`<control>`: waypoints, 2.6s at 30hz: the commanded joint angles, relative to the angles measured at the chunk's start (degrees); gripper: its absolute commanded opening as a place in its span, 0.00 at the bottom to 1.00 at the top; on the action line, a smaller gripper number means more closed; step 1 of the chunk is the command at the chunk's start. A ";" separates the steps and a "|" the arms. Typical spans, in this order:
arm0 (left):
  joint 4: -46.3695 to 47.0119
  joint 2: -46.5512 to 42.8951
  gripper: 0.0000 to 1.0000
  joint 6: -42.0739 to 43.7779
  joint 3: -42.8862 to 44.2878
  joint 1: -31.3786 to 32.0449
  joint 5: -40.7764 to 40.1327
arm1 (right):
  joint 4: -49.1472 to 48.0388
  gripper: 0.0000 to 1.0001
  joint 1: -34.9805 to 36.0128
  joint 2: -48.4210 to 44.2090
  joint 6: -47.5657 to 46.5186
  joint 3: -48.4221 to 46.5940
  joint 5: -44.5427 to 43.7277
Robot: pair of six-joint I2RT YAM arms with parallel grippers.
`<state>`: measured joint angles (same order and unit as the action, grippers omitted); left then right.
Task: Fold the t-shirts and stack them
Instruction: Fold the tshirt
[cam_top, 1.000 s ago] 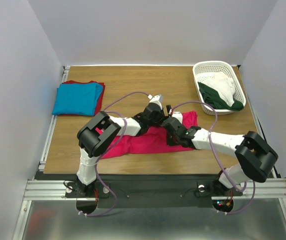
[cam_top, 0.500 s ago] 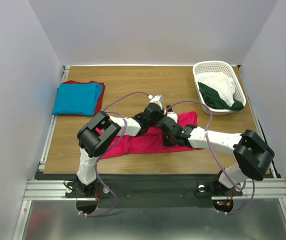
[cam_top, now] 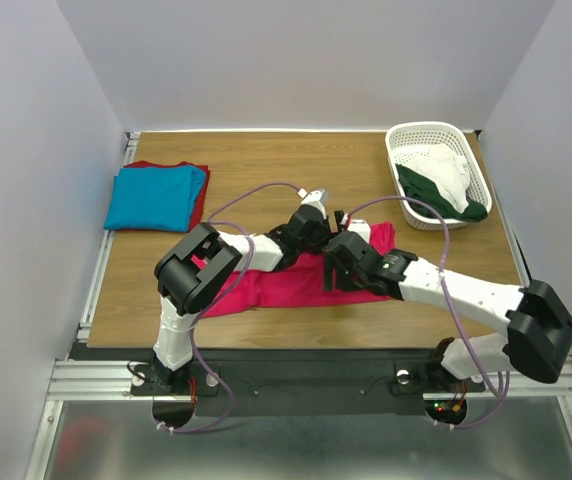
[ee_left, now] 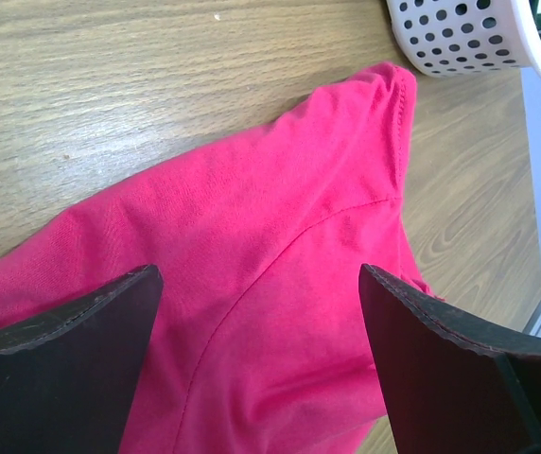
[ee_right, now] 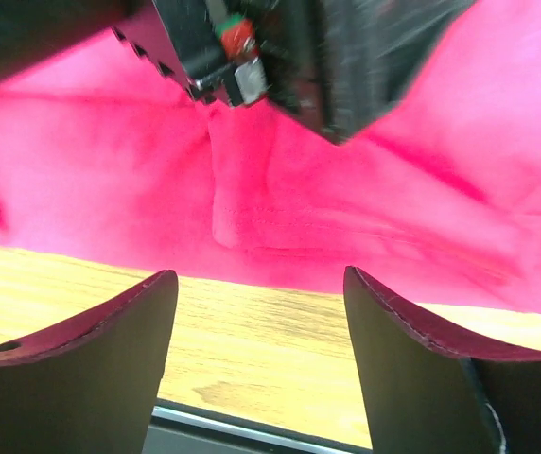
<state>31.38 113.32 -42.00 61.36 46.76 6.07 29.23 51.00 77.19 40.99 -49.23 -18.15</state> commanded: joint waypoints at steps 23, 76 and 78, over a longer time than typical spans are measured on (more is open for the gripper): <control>-5.98 -25.60 0.99 5.79 -21.88 -1.50 -17.31 | -1.63 0.78 -12.41 3.49 -1.53 2.65 -13.06; -17.32 -44.49 0.99 -4.06 -34.54 -1.59 -26.90 | -10.95 0.91 -25.52 33.11 -23.94 -33.74 11.37; -17.14 -44.67 0.99 -4.50 -35.43 -1.59 -26.81 | -11.30 0.91 -25.51 34.16 -23.85 -33.47 11.73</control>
<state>13.26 71.20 -45.34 27.75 45.23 -20.51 18.90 24.95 109.65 17.08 -84.33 -10.44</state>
